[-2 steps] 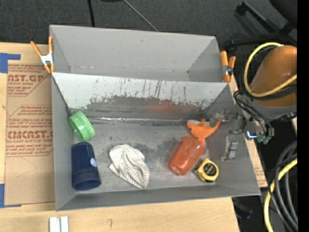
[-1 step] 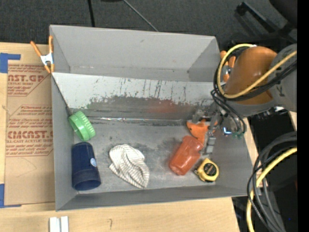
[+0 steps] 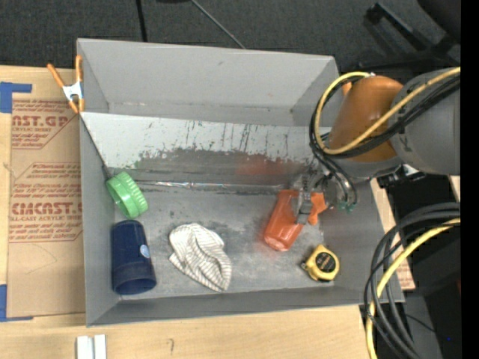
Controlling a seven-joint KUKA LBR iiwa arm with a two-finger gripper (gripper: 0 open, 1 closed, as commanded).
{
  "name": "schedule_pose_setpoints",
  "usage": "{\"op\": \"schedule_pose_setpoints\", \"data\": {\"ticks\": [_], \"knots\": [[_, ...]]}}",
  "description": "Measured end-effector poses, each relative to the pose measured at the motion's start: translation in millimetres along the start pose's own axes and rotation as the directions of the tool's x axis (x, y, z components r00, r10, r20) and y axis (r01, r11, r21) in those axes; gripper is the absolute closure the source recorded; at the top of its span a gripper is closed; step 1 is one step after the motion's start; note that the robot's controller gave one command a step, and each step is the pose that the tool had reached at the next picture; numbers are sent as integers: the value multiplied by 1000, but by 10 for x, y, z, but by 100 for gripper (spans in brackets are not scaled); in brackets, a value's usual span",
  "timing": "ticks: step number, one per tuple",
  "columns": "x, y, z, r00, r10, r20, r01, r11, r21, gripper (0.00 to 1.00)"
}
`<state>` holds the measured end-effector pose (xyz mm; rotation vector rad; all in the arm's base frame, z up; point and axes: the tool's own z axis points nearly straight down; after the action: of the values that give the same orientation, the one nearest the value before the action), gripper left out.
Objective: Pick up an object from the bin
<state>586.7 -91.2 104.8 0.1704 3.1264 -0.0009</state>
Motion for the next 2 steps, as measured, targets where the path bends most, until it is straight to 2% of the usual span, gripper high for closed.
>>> {"op": "schedule_pose_setpoints", "data": {"ticks": [1, 2], "knots": [[0, 0, 0, 1000, 0, 0, 0, 1000, 0, 100], [30, 9, -465, 999, -39, -13, 39, 999, 0, 100]]}}
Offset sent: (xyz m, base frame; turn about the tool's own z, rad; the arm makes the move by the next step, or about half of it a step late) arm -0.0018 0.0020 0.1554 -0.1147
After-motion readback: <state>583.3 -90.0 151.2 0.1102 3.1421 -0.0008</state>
